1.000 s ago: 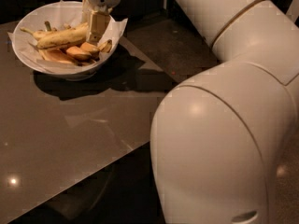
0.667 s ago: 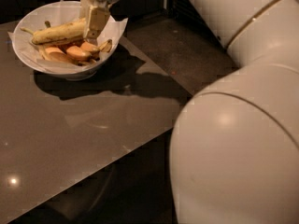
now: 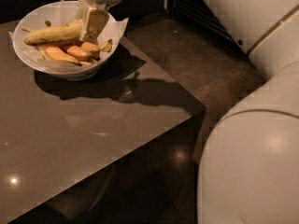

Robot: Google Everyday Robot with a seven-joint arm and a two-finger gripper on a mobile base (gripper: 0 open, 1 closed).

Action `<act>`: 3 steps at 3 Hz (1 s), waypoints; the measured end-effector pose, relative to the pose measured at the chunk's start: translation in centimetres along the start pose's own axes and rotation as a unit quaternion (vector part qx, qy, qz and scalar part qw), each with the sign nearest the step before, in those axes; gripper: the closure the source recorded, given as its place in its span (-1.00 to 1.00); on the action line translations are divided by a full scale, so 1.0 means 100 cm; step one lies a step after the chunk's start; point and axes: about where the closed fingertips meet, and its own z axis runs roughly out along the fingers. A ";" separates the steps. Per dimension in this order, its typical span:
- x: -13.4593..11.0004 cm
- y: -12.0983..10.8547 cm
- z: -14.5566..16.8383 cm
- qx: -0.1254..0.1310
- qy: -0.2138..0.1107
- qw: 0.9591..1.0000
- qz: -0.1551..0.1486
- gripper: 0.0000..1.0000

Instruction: Pick banana from white bowl

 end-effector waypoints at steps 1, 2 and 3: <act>-0.013 0.014 -0.007 0.000 -0.009 1.000 -0.008 1.00; -0.038 0.043 -0.022 0.011 -0.029 1.000 0.002 1.00; -0.059 0.078 -0.026 0.016 -0.049 0.999 0.019 1.00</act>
Offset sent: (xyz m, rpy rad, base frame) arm -0.1144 0.0067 0.0228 0.1099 0.0245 -0.0125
